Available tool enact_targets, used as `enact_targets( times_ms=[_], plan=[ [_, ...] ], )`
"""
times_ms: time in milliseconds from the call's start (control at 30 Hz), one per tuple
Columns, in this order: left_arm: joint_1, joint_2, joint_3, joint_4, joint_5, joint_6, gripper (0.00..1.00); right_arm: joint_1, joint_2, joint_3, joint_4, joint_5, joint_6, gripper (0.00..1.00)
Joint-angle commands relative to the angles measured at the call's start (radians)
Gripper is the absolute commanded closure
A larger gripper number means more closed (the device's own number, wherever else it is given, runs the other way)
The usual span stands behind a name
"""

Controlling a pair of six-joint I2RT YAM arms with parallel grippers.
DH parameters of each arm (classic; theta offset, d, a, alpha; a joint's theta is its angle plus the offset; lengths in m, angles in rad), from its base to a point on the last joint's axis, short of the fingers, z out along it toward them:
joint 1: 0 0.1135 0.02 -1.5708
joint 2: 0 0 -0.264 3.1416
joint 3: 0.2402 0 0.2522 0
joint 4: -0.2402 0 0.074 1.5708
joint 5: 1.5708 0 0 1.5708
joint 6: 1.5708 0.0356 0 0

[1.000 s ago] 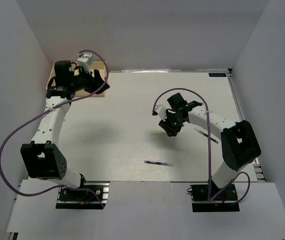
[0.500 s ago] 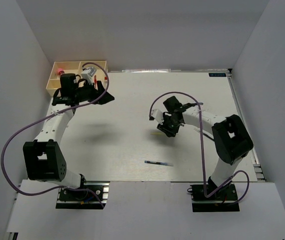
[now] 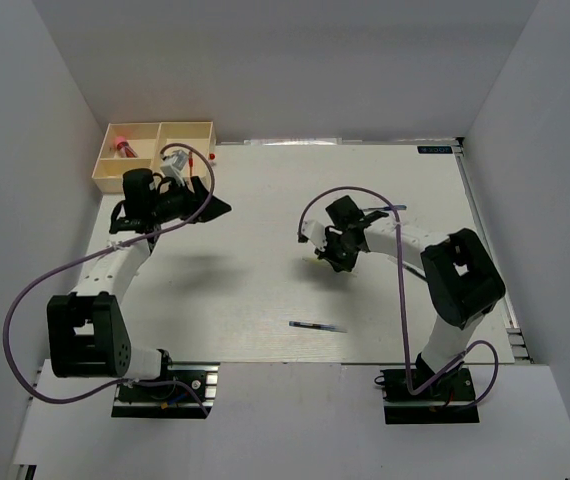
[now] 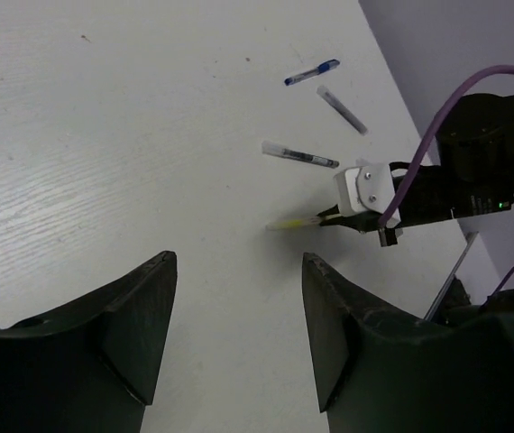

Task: Sort the stationery into containers
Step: Pick up the pen from the center of the board, then place the pen in the storage box.

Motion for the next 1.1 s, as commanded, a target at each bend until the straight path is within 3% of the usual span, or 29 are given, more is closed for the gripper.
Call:
enact_targets(
  times_ms=[0, 100, 200, 333, 533, 800, 1067],
  plan=[
    [-0.008, -0.090, -0.091, 0.155, 0.056, -0.116, 0.33, -0.003, -0.005, 0.069, -0.054, -0.120, 0.161, 1.00],
    [-0.040, -0.101, -0.202, 0.347, 0.085, -0.327, 0.35, -0.007, -0.036, 0.161, -0.047, -0.298, 0.345, 1.00],
    [-0.086, -0.072, -0.259, 0.528, 0.087, -0.447, 0.35, -0.012, -0.038, 0.245, -0.004, -0.407, 0.527, 1.00],
    [-0.148, -0.014, -0.273, 0.634, 0.070, -0.544, 0.35, -0.055, -0.068, 0.239, 0.170, -0.475, 0.799, 1.00],
    [-0.214, 0.091, -0.283, 0.859, 0.024, -0.753, 0.34, -0.102, -0.078, 0.199, 0.303, -0.540, 1.126, 1.00],
    [-0.291, 0.184, -0.184, 0.841, -0.019, -0.787, 0.35, -0.132, -0.101, 0.176, 0.366, -0.572, 1.378, 1.00],
    [-0.353, 0.252, -0.122, 0.814, -0.063, -0.788, 0.42, -0.133, -0.125, 0.115, 0.490, -0.645, 1.462, 1.00]
  ],
)
